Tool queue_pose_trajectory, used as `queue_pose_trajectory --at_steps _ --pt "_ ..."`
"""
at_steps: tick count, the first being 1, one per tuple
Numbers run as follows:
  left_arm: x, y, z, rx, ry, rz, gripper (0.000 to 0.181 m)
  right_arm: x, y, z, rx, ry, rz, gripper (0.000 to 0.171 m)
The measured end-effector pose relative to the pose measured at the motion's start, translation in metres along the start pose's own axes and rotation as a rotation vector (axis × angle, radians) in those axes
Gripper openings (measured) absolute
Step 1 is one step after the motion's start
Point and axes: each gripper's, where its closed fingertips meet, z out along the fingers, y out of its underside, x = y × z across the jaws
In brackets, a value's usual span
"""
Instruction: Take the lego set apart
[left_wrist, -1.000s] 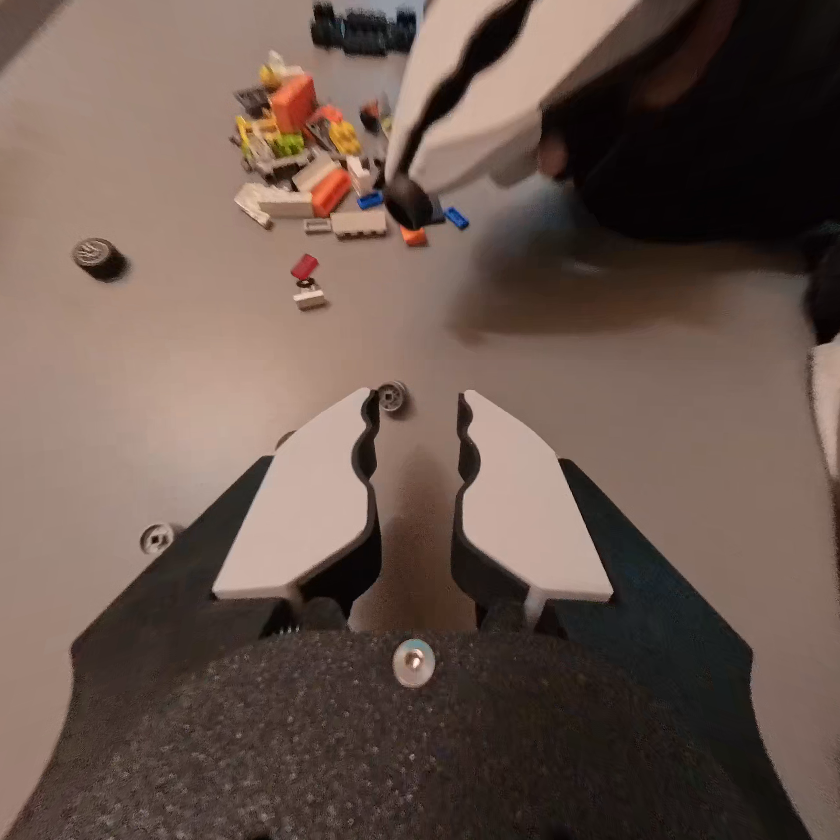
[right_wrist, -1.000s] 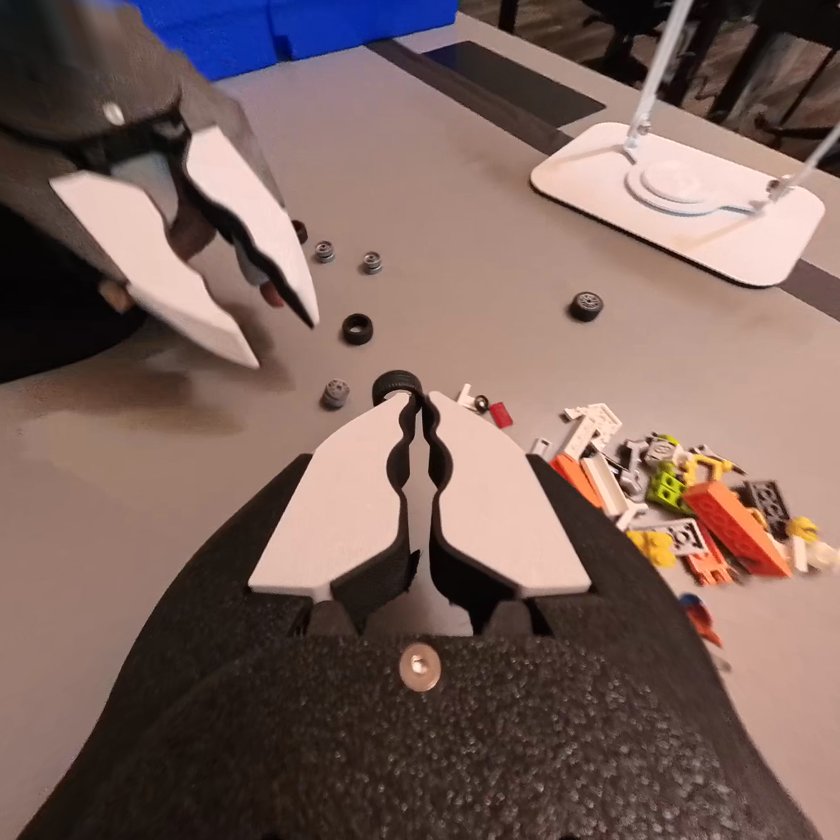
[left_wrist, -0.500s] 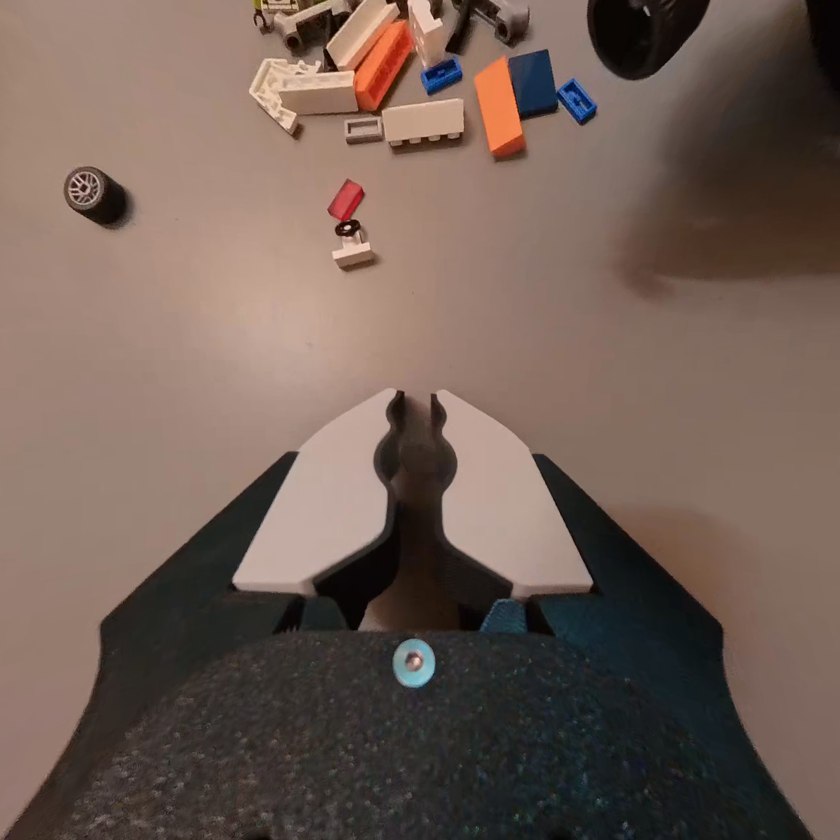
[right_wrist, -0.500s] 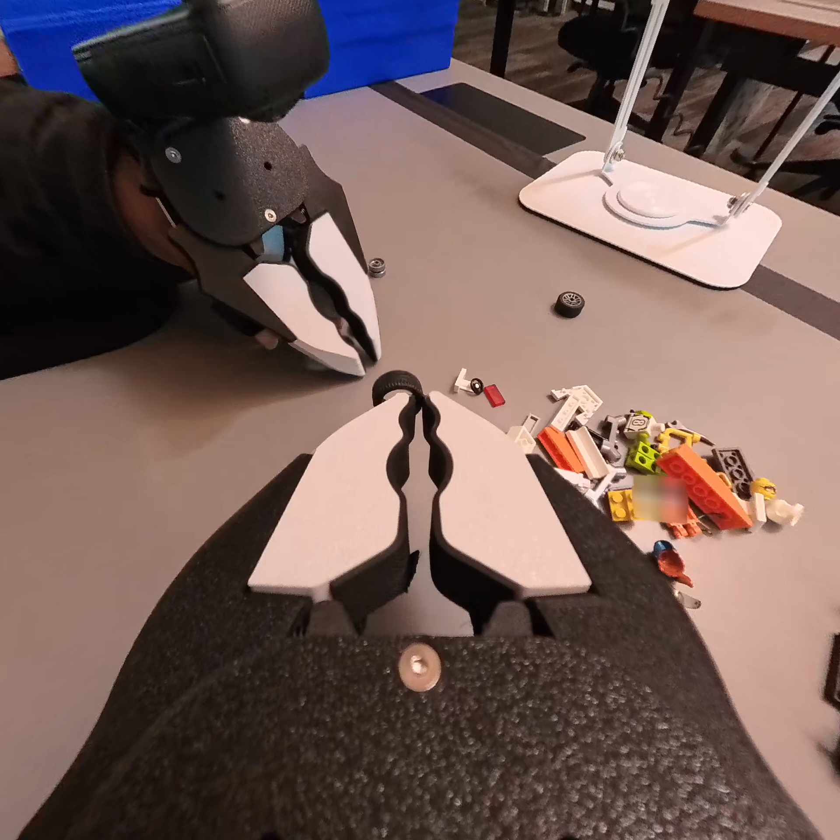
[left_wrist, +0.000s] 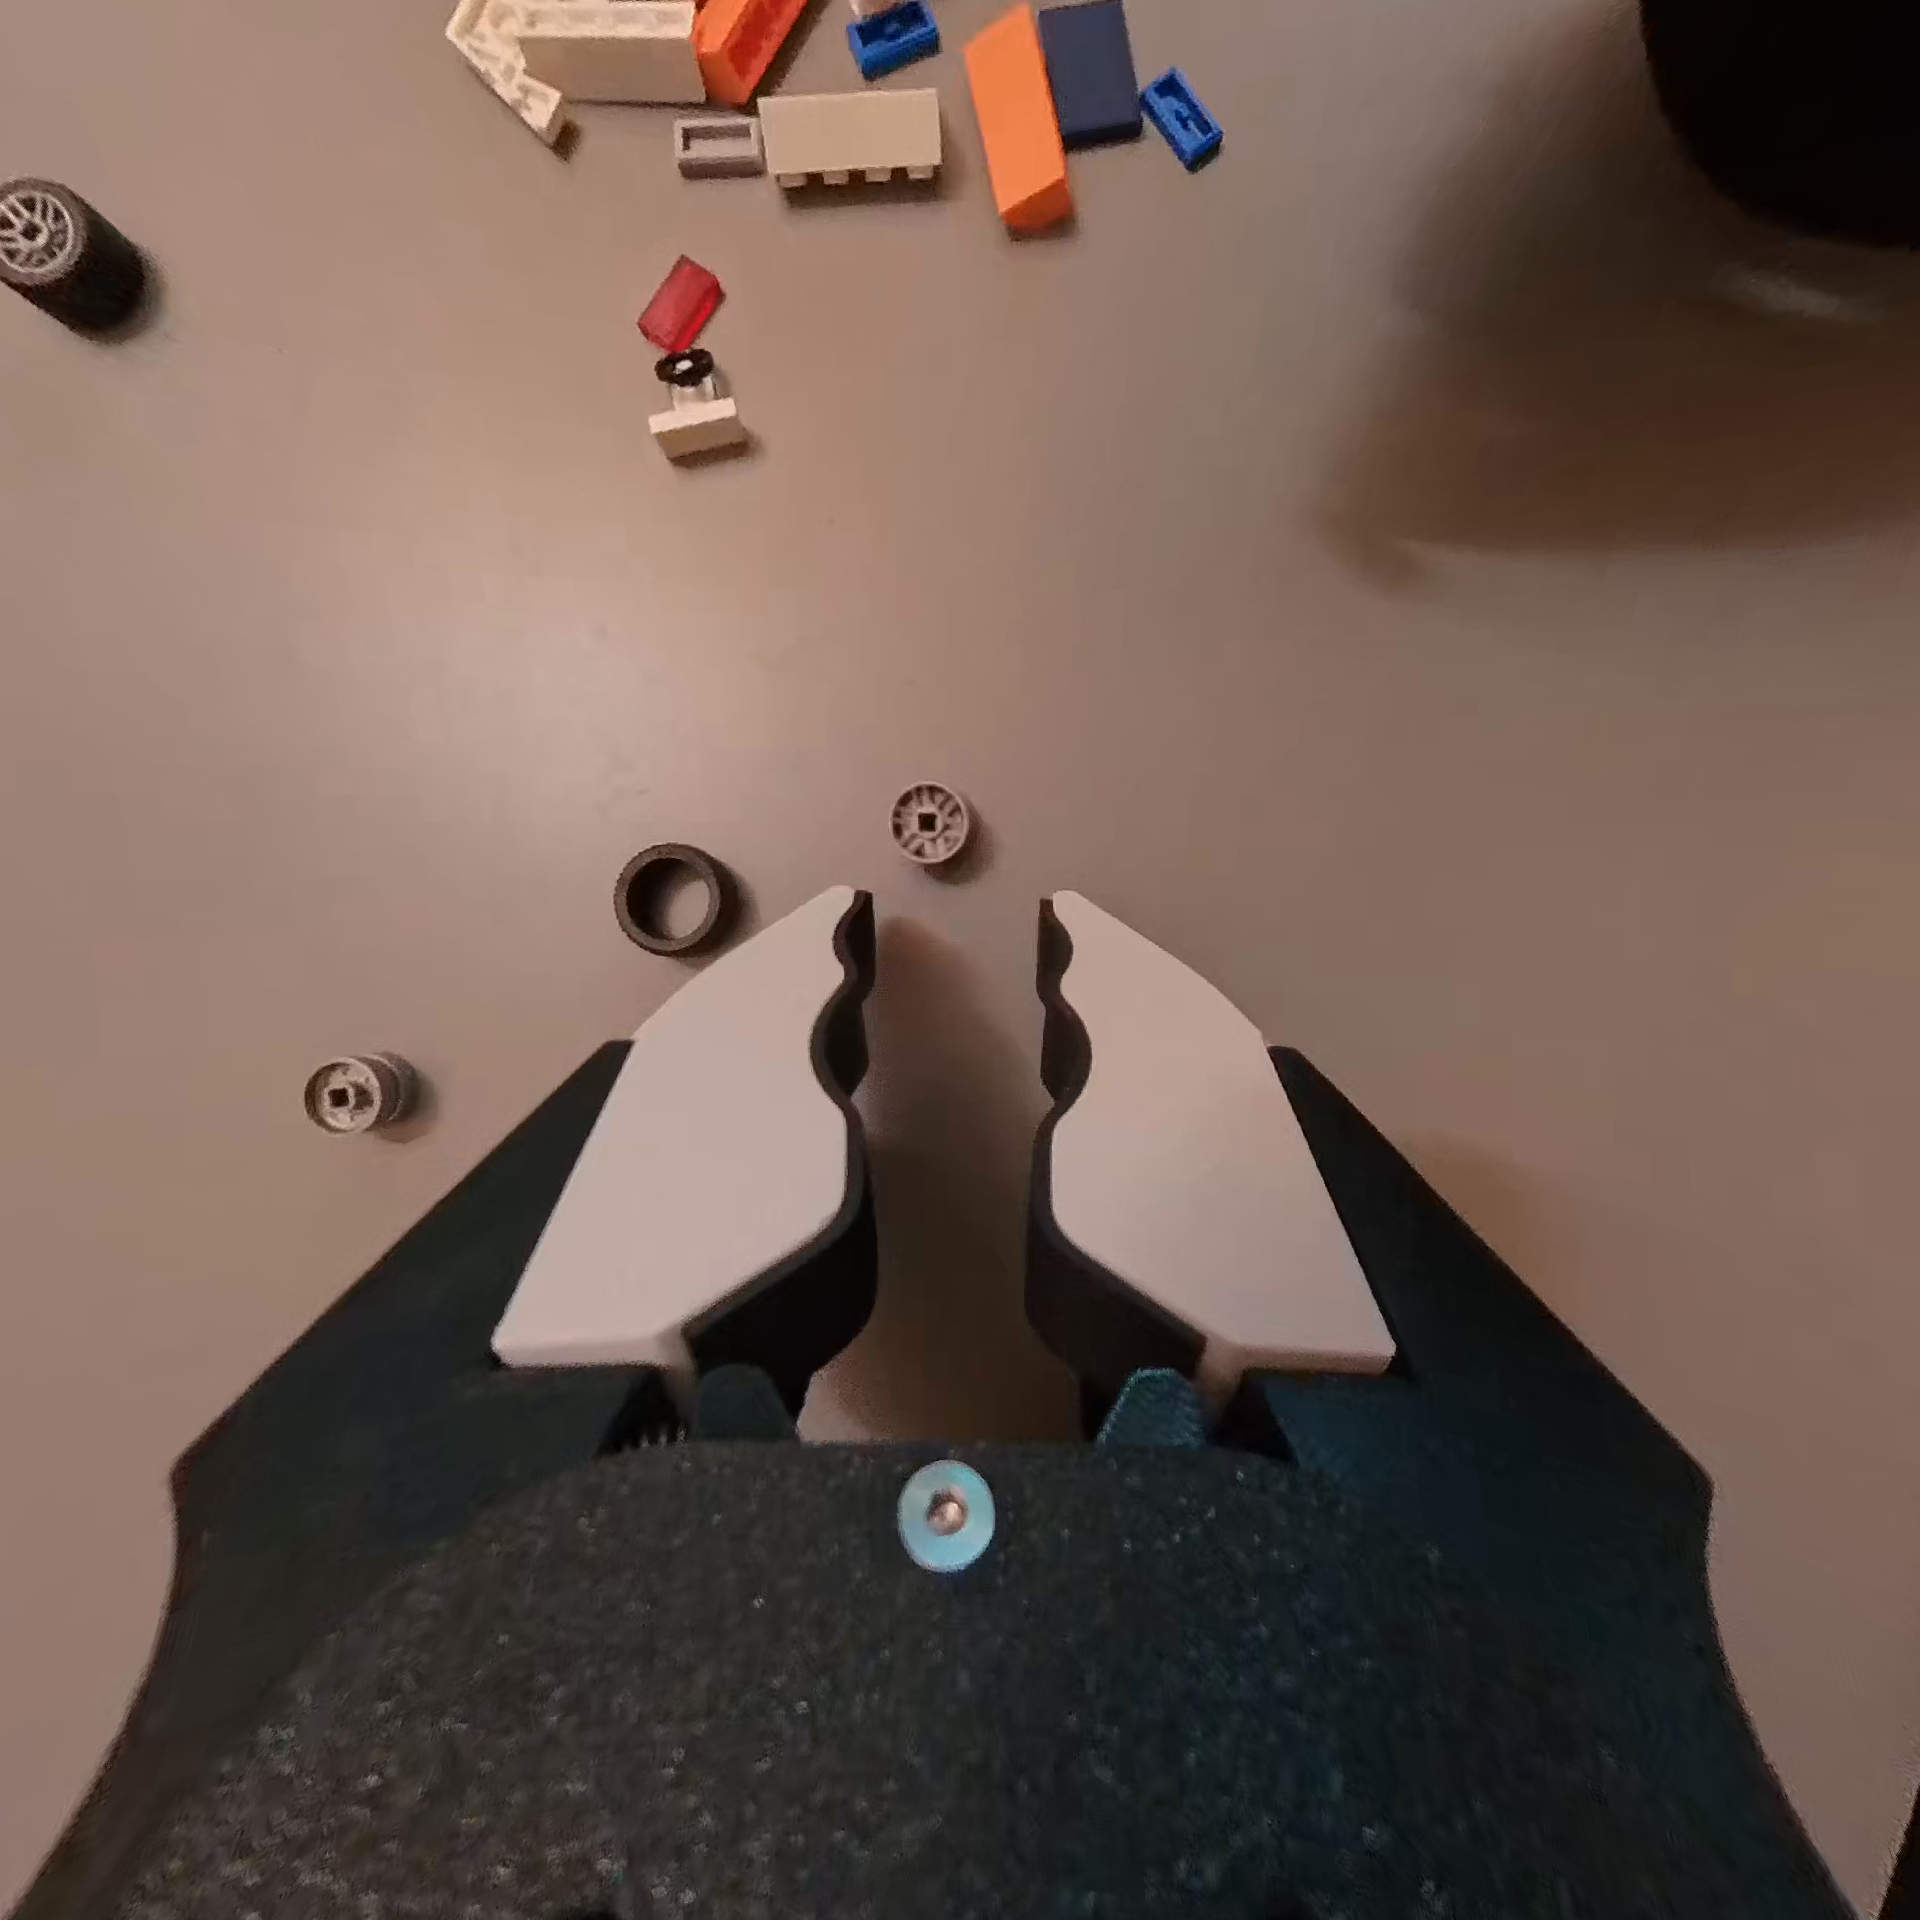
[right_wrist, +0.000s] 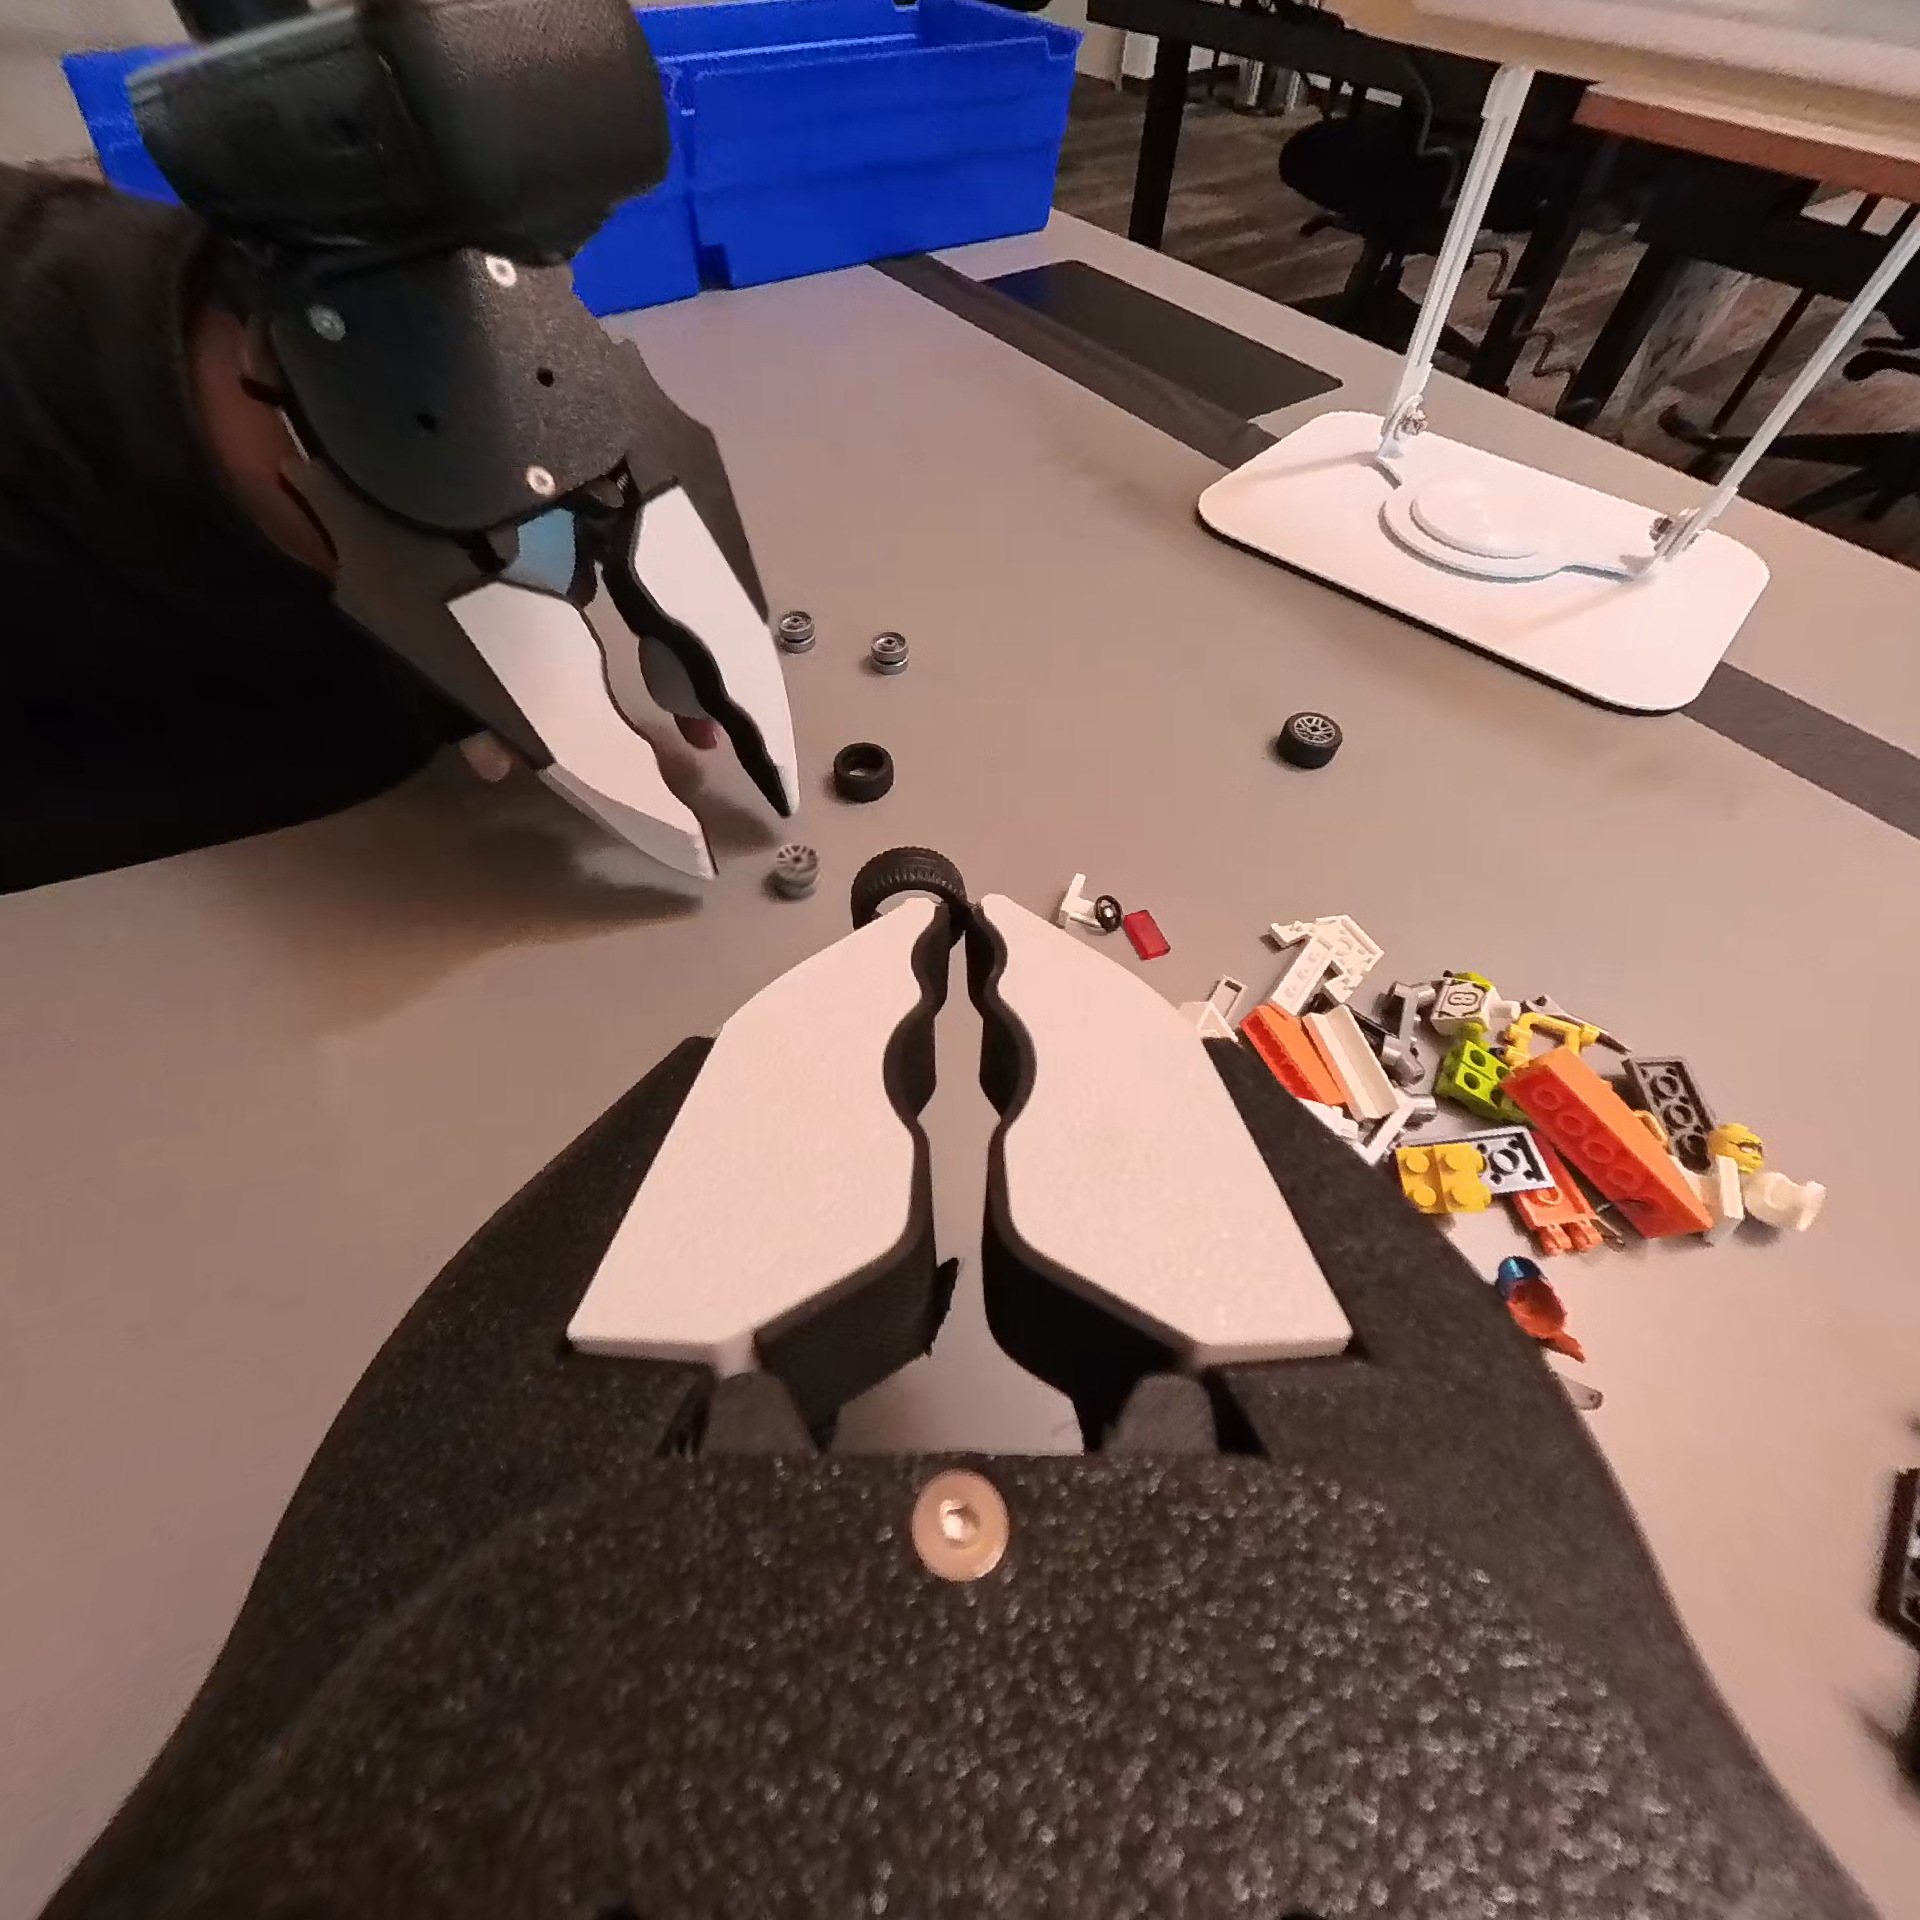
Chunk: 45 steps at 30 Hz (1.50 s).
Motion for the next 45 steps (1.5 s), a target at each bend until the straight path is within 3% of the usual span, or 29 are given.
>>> queue_pose_trajectory --at_steps 6,10,11,15,17,20,23,25,27,39,45 --pt "-0.006 -0.015 0.018 0.065 -0.036 -0.013 0.028 -0.002 0.003 0.002 -0.014 -0.007 -0.002 0.003" --pt "-0.015 -0.024 0.023 0.089 -0.091 0.013 0.012 0.0 0.006 0.003 -0.022 -0.002 0.003 0.003" --pt "-0.014 -0.024 0.023 0.085 -0.094 0.03 0.0 0.0 0.007 0.003 -0.024 -0.001 0.003 0.003" --pt "-0.016 -0.024 0.018 0.109 -0.101 0.014 0.0 0.001 0.009 0.004 -0.033 0.003 0.002 0.003" --pt "-0.015 -0.028 0.016 0.147 -0.085 -0.004 0.005 0.001 0.01 0.004 -0.038 0.008 -0.001 0.003" --pt "-0.012 -0.04 0.02 0.18 -0.07 -0.018 0.031 0.004 0.011 0.004 -0.046 0.022 0.004 0.003" --pt "-0.013 -0.05 0.032 0.167 -0.083 0.012 0.035 0.005 0.011 0.003 -0.043 0.024 0.011 0.003" --pt "-0.012 -0.053 0.04 0.146 -0.082 0.035 0.025 0.005 0.012 0.003 -0.046 0.025 0.008 0.003" --pt "-0.015 -0.053 0.041 0.12 -0.104 0.069 0.0 0.006 0.014 0.004 -0.052 0.027 0.005 0.003" --pt "-0.051 -0.024 -0.03 0.178 -0.223 -0.051 0.0 0.005 0.02 0.008 -0.083 0.035 -0.012 0.003" --pt "-0.046 -0.02 -0.018 0.218 -0.159 -0.085 0.036 0.006 0.026 0.012 -0.106 0.035 -0.009 0.003"
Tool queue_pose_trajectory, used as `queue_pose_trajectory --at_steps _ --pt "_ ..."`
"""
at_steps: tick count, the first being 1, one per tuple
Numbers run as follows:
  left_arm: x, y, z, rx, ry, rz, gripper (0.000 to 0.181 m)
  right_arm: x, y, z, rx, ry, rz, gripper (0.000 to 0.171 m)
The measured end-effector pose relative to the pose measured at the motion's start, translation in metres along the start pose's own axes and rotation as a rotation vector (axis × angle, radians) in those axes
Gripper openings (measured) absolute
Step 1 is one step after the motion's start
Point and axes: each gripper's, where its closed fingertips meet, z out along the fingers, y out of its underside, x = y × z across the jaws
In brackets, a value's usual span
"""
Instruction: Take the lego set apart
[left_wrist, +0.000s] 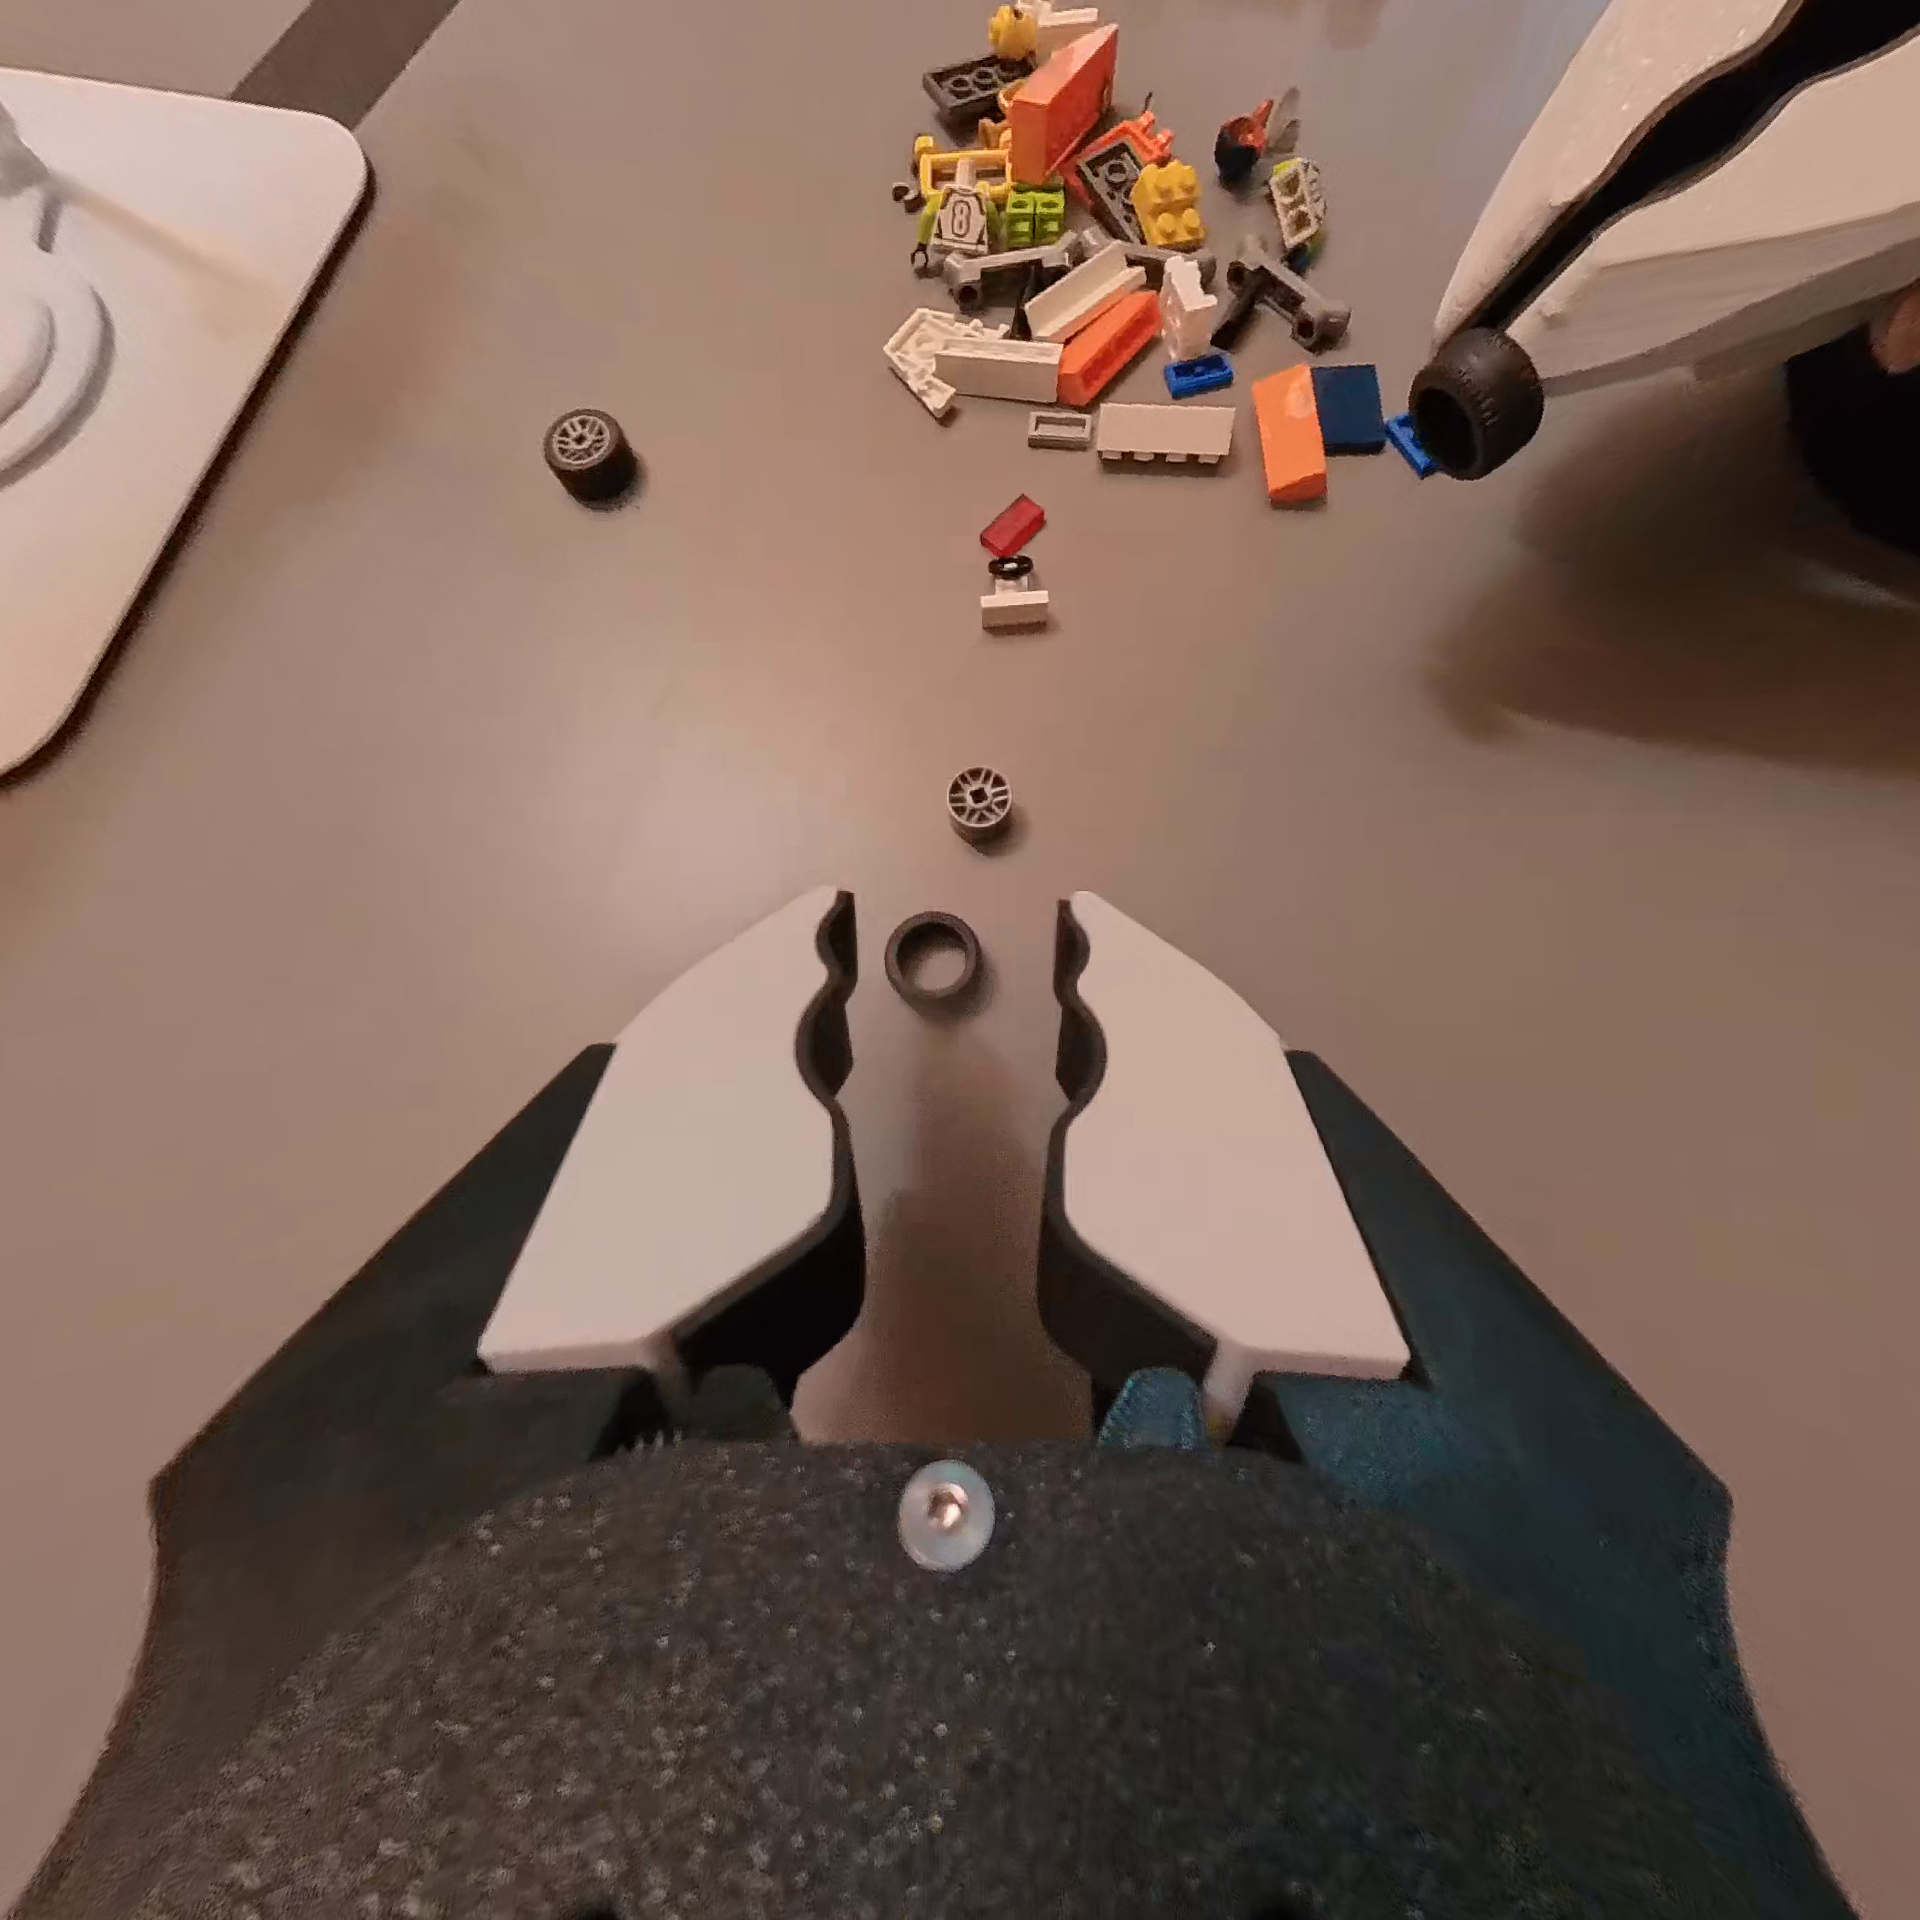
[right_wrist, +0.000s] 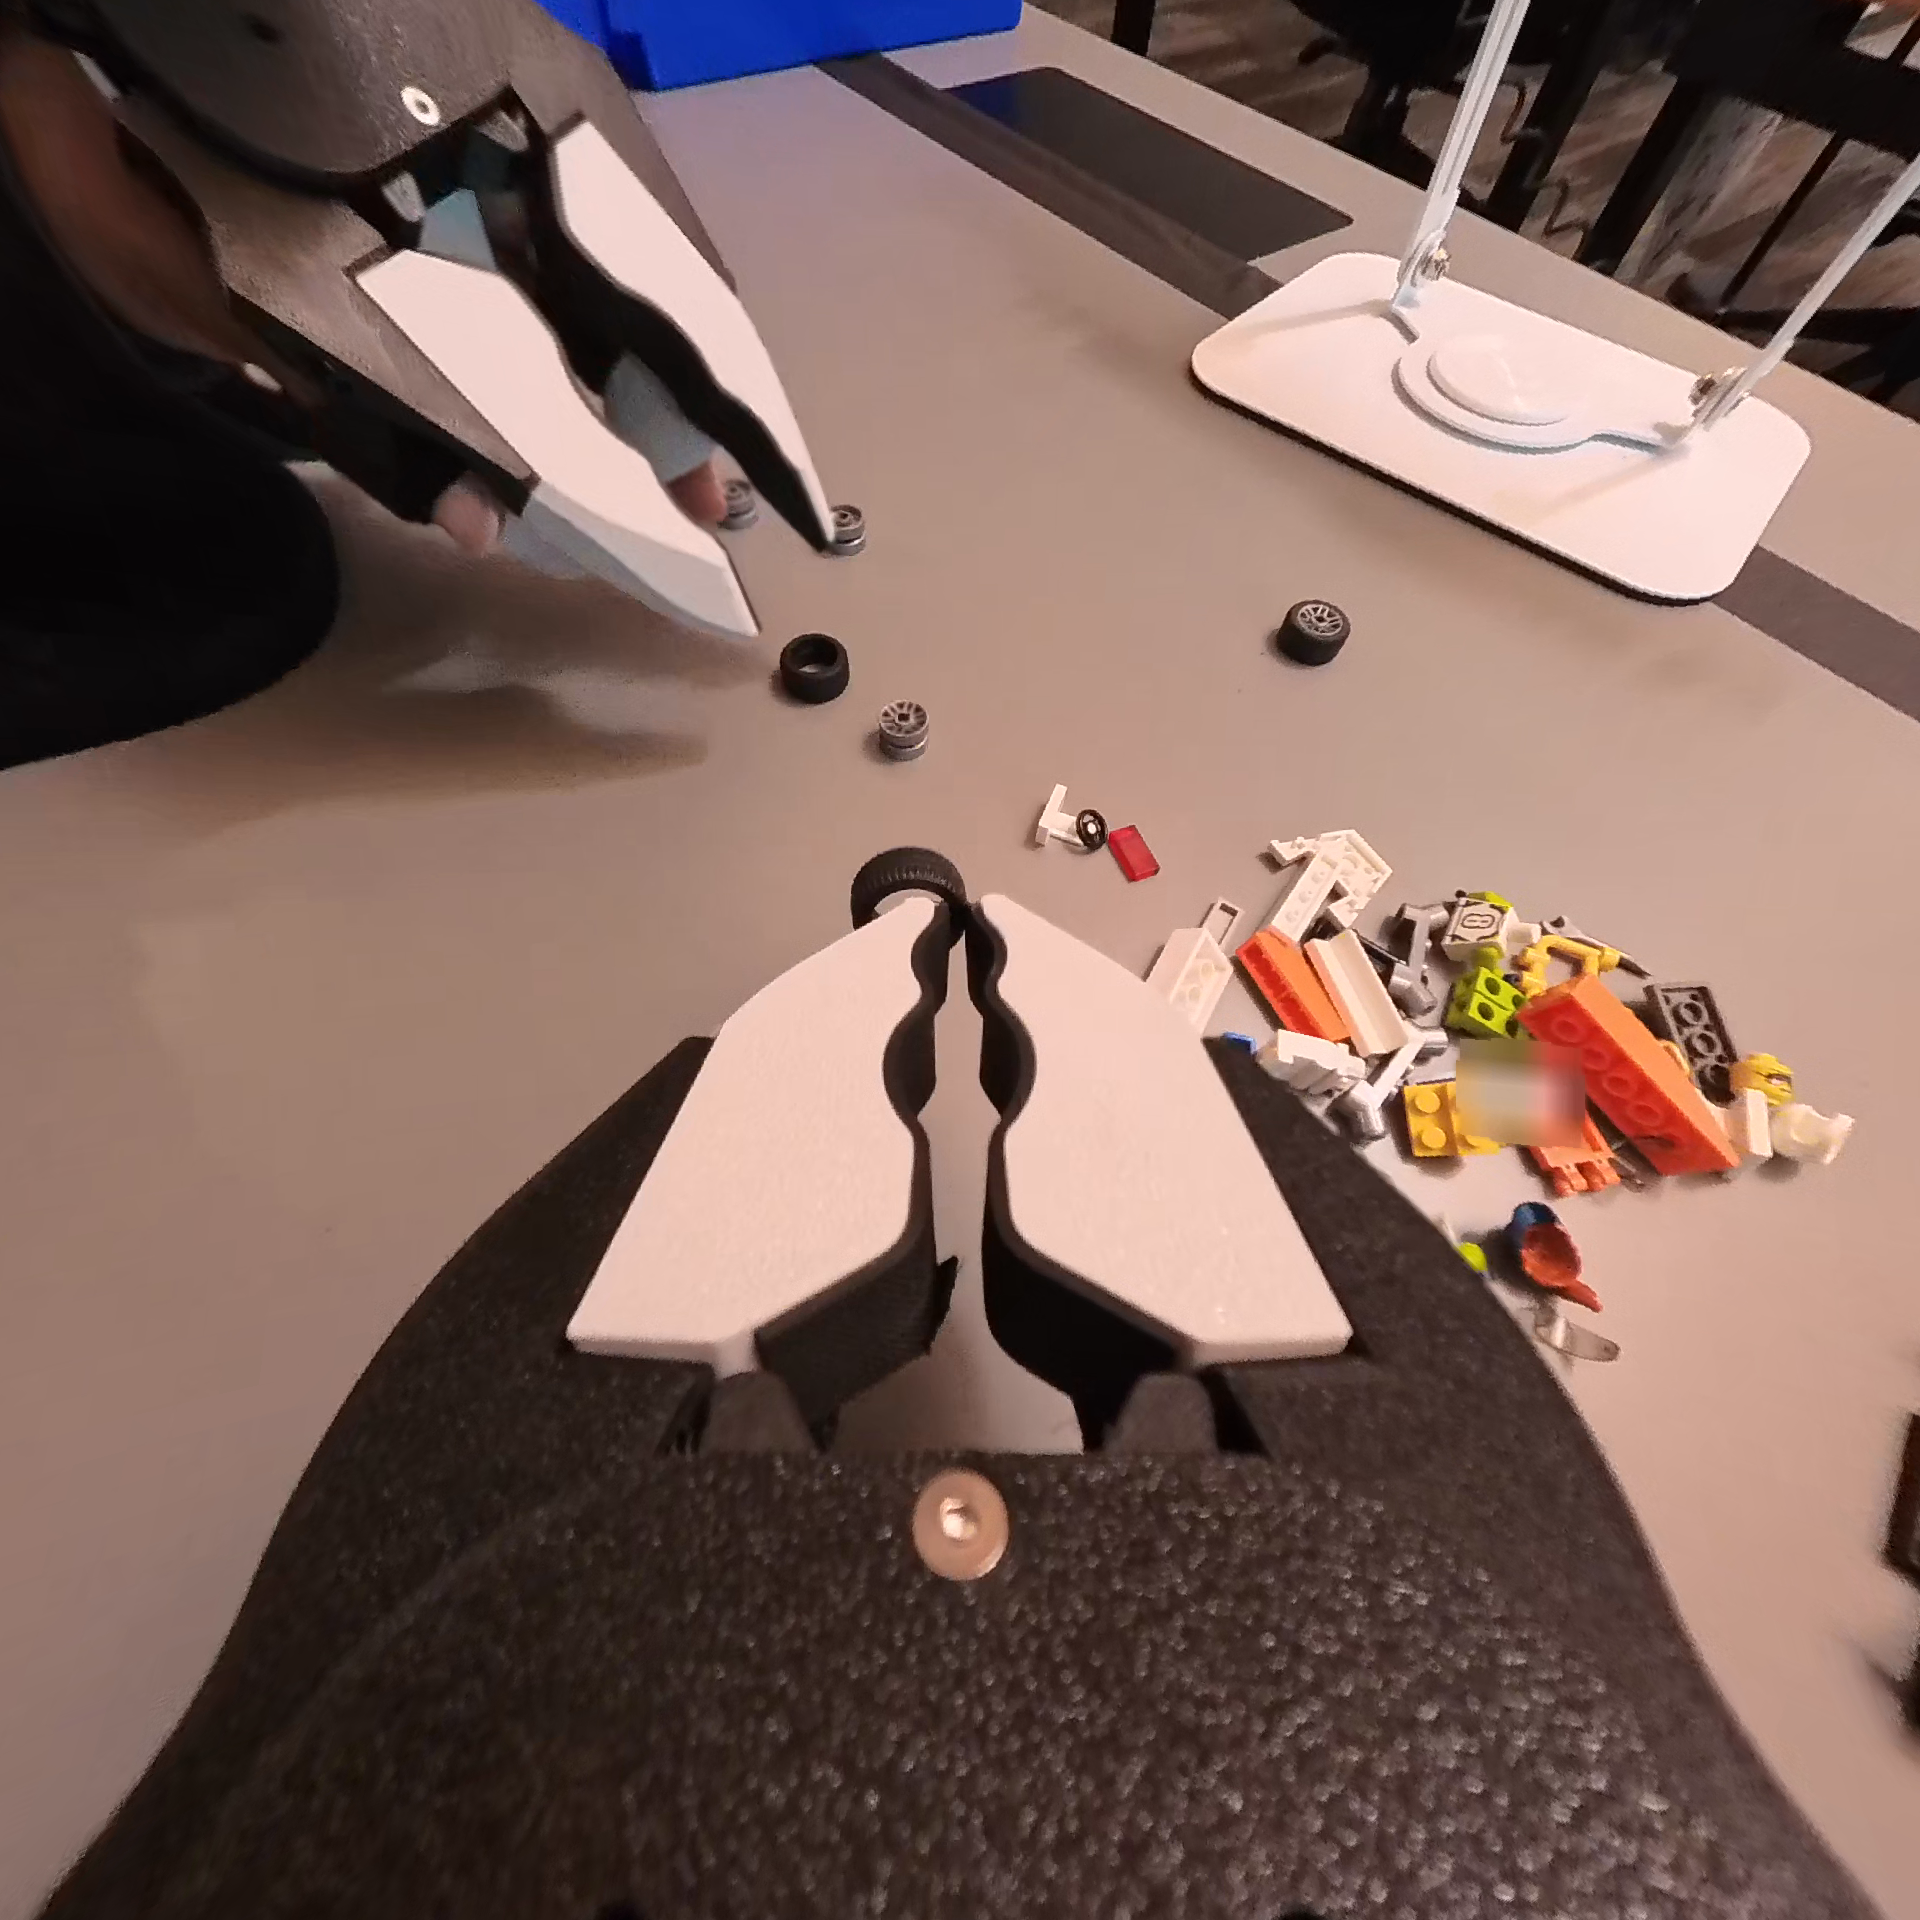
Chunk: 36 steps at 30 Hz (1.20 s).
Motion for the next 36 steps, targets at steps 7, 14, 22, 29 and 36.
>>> queue_pose_trajectory --at_steps 7,14,22,29,36 --pt "0.006 -0.005 0.022 -0.079 0.087 0.083 0.038 0.002 0.004 0.003 -0.013 0.003 0.009 0.003" --pt "0.004 -0.003 0.038 -0.151 0.126 0.116 0.036 0.003 0.005 0.003 -0.014 0.003 0.011 0.003" --pt "0.003 -0.003 0.044 -0.184 0.119 0.145 0.015 0.003 0.005 0.003 -0.014 0.002 0.011 0.003" --pt "-0.025 -0.008 0.019 -0.164 0.034 0.144 0.015 0.003 0.005 0.003 -0.017 0.0 0.009 0.003" --pt "-0.105 0.018 -0.037 -0.225 -0.034 0.05 0.014 0.002 0.006 0.004 -0.021 -0.002 0.005 0.003"
